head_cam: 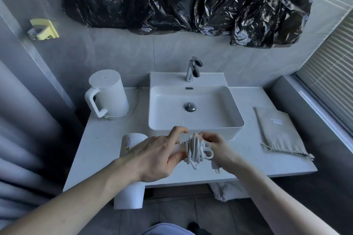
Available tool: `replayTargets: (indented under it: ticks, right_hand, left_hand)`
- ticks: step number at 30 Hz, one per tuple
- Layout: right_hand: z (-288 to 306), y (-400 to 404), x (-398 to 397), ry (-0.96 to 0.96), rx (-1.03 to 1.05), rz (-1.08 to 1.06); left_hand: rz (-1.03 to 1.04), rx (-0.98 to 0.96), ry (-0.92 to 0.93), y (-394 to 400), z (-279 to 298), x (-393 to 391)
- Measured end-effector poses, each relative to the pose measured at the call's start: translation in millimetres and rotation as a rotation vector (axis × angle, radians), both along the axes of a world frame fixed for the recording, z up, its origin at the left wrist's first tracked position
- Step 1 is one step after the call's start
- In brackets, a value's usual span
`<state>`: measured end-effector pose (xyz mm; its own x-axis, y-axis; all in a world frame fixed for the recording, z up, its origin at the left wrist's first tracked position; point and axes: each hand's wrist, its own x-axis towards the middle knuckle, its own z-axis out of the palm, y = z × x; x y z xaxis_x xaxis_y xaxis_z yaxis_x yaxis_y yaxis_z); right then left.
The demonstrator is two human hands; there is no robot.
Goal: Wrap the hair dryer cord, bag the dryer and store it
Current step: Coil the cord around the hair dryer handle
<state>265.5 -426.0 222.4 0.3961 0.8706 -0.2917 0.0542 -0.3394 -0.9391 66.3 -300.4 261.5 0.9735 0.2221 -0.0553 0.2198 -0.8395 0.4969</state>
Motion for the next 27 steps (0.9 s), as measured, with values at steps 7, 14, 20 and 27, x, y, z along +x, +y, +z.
replayTargets:
  ticks: [7, 14, 20, 27]
  right_hand:
    - [-18, -12, -28, 0.216, -0.094, -0.065]
    - [-14, -39, -44, -0.037, -0.167, 0.107]
    - [16, -57, -56, -0.550, -0.180, 0.197]
    - [59, -62, -58, -0.733, -0.172, 0.128]
  left_hand:
    - [0.041, -0.050, -0.093, 9, 0, 5]
    - [0.112, 0.012, -0.045, 21, -7, 15]
    - [0.144, 0.080, 0.069, 26, -19, 24]
    - [0.118, 0.068, 0.096, 14, -27, 30]
